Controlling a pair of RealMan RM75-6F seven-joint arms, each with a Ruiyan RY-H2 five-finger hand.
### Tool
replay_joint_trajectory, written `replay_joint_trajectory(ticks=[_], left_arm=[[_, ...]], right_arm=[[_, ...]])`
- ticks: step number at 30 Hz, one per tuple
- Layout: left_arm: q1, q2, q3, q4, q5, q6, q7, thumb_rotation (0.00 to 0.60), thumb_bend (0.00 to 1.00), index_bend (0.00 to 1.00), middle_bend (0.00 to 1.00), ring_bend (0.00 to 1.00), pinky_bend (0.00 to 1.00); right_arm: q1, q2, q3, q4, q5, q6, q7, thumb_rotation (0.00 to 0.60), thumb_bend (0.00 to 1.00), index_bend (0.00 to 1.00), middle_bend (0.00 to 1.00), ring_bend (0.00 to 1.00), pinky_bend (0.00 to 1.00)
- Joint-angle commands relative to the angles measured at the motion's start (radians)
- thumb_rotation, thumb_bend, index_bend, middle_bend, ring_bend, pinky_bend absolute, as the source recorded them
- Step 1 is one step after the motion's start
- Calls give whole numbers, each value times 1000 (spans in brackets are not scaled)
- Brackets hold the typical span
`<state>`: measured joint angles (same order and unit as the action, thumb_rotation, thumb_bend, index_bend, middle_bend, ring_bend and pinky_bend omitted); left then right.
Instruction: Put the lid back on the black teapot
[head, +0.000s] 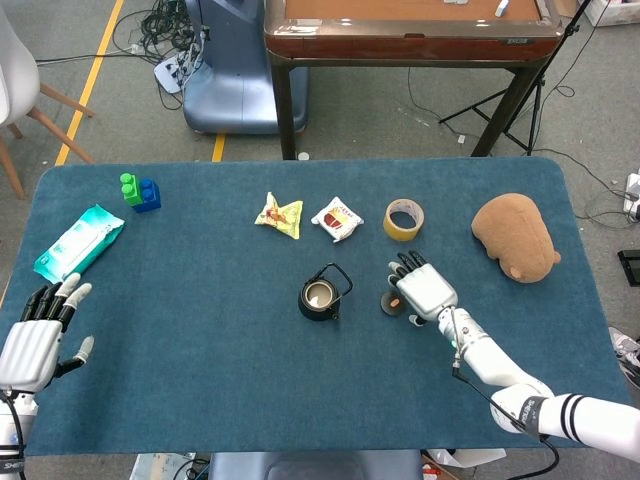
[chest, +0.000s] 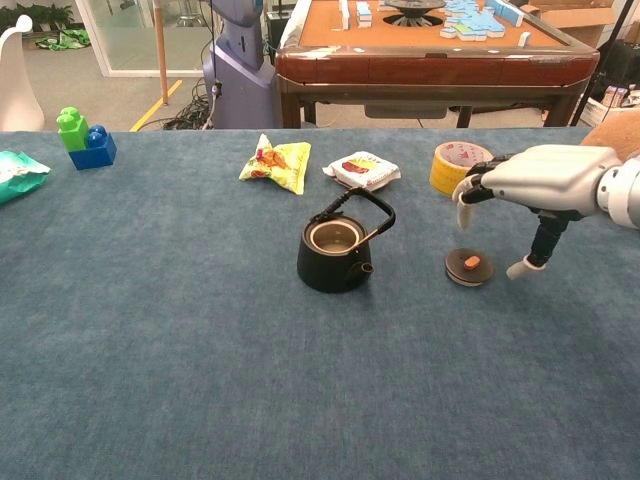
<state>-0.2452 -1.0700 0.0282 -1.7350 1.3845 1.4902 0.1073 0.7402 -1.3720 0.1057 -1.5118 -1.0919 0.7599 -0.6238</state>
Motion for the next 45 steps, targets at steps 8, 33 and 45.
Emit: replay_joint_trajectory(ticks=[8,33,45], left_arm=[[16,2,-19,-8,9,-17,4,600,357,109,30,0,0],[46,-4,-56,2,24,-48,-18,600,357,109,29,0,0],[54,-10,-68,13,27,-58,-27,600,357,109,22,0,0]], right_arm=[[44,-74,-33,70,31,-11,-21,600,149,305,139,0,0],[87,-119,-71,136,72,-1,-26,600,211,343,157,0,0],[102,-131,-77,162,89,-10,-10,600,302,419,189,0,0]])
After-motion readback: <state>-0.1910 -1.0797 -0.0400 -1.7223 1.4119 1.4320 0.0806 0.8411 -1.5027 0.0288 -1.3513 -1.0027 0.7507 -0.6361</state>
